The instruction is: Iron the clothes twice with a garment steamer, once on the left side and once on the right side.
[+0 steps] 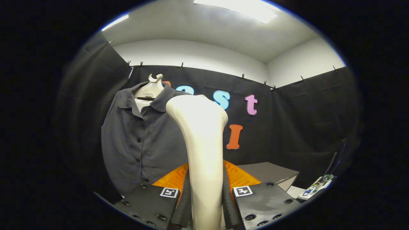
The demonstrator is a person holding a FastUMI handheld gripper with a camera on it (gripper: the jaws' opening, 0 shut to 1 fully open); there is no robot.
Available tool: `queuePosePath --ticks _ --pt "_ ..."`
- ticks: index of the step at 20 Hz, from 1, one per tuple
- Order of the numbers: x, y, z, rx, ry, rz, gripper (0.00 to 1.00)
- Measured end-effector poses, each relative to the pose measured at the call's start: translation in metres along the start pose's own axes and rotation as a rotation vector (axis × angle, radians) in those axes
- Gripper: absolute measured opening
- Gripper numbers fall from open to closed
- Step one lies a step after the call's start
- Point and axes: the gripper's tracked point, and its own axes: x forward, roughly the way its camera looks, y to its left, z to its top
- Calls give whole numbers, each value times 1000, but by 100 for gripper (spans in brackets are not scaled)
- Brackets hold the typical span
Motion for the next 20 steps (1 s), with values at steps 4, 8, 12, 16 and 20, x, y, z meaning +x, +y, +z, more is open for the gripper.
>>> queuePosePath --ticks 4,8,12,16,20 --pt "22 43 -9 1 32 3 48" --pt "55 63 -14 5 52 -19 48" --pt "88 81 -26 -5 75 -32 48" --pt "114 98 -36 -34 78 -33 48" --pt "135 106 -49 -49 112 -37 48"
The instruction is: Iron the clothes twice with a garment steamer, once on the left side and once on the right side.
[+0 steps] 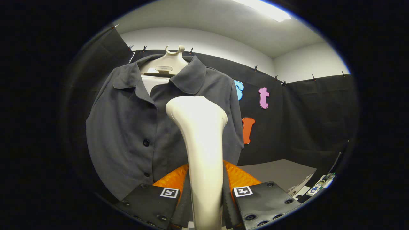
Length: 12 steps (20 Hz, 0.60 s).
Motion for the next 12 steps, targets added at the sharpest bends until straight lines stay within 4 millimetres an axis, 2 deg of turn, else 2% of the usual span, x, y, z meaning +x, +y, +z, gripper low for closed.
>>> queuePosePath --ticks 6,12 --pt "18 4 -18 -10 30 -32 48" --pt "14 6 -42 -1 72 -27 48"
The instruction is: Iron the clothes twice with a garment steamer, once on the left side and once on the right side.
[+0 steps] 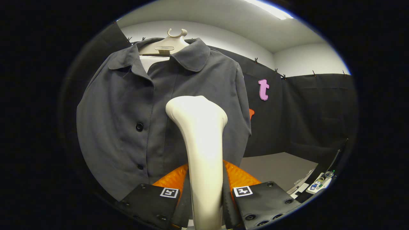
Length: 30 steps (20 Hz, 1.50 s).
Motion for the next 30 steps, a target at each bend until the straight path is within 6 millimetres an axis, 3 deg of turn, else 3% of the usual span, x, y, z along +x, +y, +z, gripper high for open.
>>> queuePosePath --ticks 14,30 --pt "-15 6 -78 -21 108 28 48" --pt "-45 14 -198 -63 306 64 49"
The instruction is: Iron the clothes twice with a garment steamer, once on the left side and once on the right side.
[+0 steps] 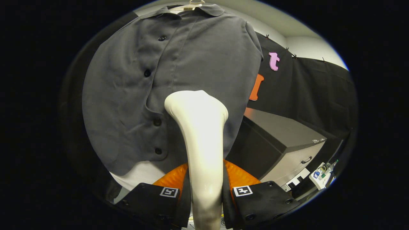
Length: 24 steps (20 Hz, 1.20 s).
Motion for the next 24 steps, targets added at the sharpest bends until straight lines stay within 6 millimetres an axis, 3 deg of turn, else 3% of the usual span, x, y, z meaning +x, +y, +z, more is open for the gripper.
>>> queuePosePath --ticks 13,18,21,24 --pt "10 10 -97 9 172 5 49" --pt "6 8 -95 16 177 15 49" --pt "-10 12 -76 28 137 21 49" --pt "-26 11 -44 47 83 22 49"
